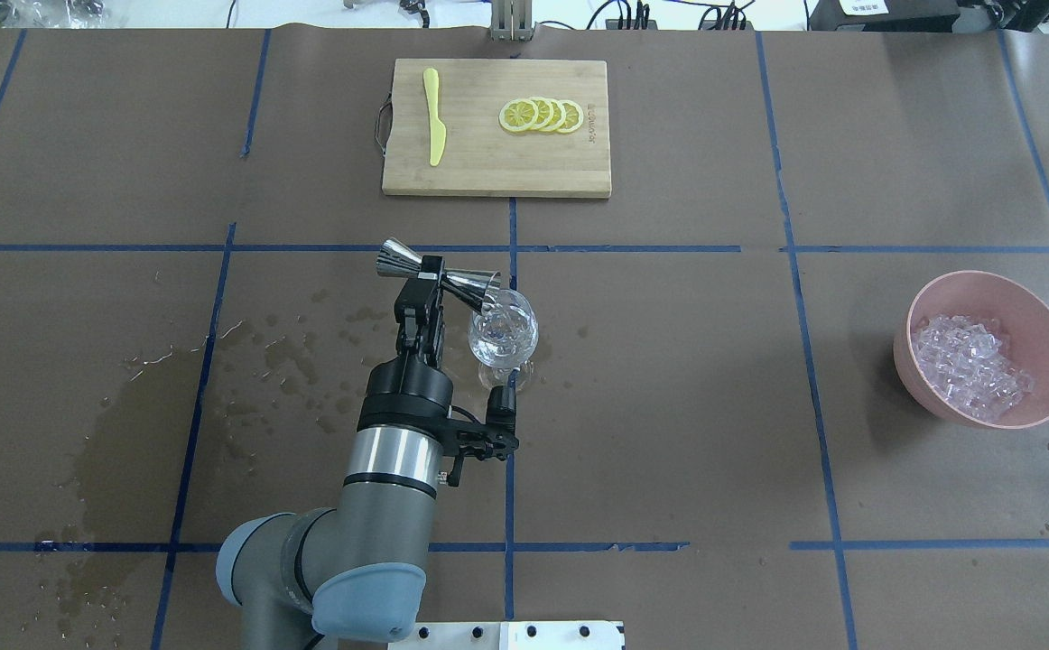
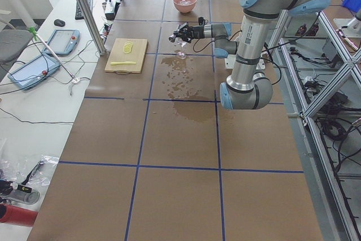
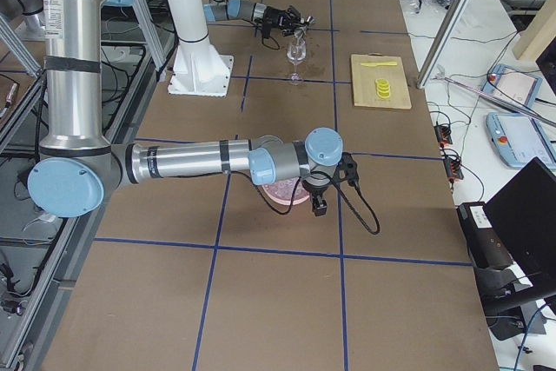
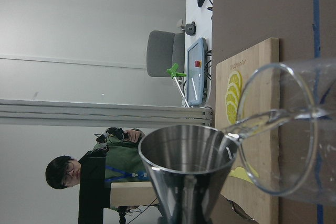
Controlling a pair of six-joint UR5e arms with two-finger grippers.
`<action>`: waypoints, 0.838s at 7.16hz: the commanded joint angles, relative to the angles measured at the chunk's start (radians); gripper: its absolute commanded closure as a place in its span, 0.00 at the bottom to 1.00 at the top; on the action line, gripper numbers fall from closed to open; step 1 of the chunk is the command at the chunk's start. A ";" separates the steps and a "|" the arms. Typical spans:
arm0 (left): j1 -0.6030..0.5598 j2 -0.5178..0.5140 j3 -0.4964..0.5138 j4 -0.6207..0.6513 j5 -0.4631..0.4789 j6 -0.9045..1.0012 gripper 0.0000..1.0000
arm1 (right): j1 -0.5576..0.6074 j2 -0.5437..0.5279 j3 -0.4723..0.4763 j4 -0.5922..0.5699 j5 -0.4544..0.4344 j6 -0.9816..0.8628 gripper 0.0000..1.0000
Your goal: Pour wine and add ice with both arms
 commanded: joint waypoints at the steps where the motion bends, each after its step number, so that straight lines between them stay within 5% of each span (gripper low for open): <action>1: 0.003 -0.001 -0.003 0.001 0.000 0.070 1.00 | 0.000 0.000 0.000 0.000 0.000 0.000 0.00; 3: 0.003 0.002 -0.003 -0.031 0.000 0.049 1.00 | 0.000 0.000 0.000 0.000 0.000 0.000 0.00; 6: 0.000 0.167 -0.014 -0.384 0.000 0.026 1.00 | 0.000 0.000 -0.005 0.000 0.000 -0.002 0.00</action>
